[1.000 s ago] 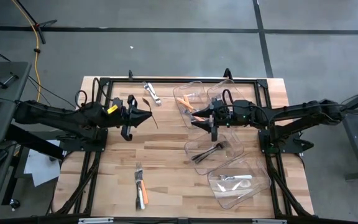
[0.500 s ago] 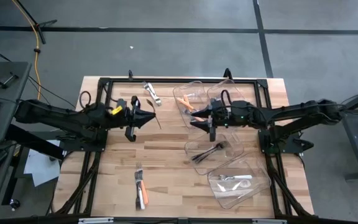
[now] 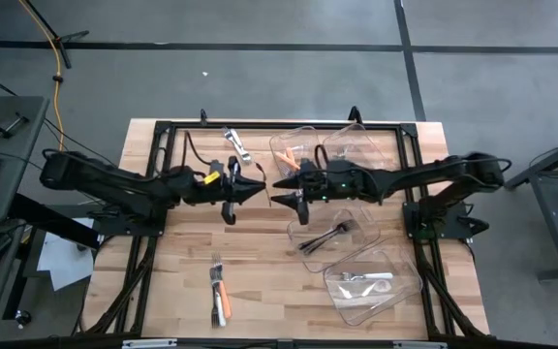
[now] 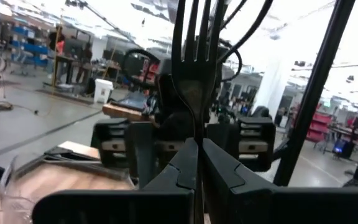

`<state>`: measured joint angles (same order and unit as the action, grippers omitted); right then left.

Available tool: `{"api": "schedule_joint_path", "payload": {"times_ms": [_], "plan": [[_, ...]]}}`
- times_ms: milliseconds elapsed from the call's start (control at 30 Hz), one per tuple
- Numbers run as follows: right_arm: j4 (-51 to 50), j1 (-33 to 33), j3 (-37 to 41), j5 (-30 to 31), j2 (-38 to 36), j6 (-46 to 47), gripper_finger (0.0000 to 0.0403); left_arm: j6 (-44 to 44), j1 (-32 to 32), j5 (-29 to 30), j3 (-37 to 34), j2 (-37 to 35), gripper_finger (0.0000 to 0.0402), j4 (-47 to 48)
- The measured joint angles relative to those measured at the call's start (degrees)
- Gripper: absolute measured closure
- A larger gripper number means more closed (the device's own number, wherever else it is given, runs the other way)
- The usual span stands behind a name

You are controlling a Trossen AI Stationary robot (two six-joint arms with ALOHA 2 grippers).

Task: Sort silverware by color (type)
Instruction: Move the black fork from the top

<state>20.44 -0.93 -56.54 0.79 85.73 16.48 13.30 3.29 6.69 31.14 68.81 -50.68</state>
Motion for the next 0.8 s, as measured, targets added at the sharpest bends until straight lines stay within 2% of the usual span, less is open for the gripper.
{"api": "schedule_joint_path", "payload": {"times_ms": [233,533,667,800], "plan": [[0.0,0.0,-4.4,-5.4,4.1,0.6,0.0217,-1.0,0.0,-0.8,2.7,3.2,0.0401,0.0],[0.0,0.0,-4.6,-5.3,3.8,1.7,0.0230,-1.0,0.1,-0.8,2.9,3.6,0.0401,0.3],[-0.2,0.0,-4.6,-5.3,3.8,3.0,0.0282,-0.9,0.1,-0.8,2.9,3.6,0.0401,0.4],[-0.9,0.0,-4.6,-5.4,3.8,3.0,0.0375,0.5,0.1,-0.7,2.9,3.6,0.0400,0.4]]}}
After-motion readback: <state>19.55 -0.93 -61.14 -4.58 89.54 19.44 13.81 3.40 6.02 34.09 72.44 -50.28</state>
